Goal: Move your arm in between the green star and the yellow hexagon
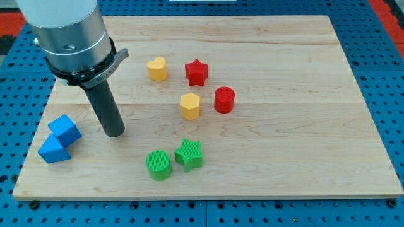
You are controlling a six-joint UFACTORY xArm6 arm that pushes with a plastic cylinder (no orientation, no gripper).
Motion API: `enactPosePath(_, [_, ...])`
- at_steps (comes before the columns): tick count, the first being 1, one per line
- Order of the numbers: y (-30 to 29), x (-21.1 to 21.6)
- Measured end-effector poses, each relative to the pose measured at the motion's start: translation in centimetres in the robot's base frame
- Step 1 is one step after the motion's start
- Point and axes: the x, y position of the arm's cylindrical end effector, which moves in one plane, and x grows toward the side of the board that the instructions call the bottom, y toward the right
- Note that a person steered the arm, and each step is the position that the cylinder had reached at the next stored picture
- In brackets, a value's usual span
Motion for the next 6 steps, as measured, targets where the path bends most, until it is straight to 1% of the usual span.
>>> enactPosePath(5, [0.2, -0.2])
enactPosePath(6, [7.2, 0.6])
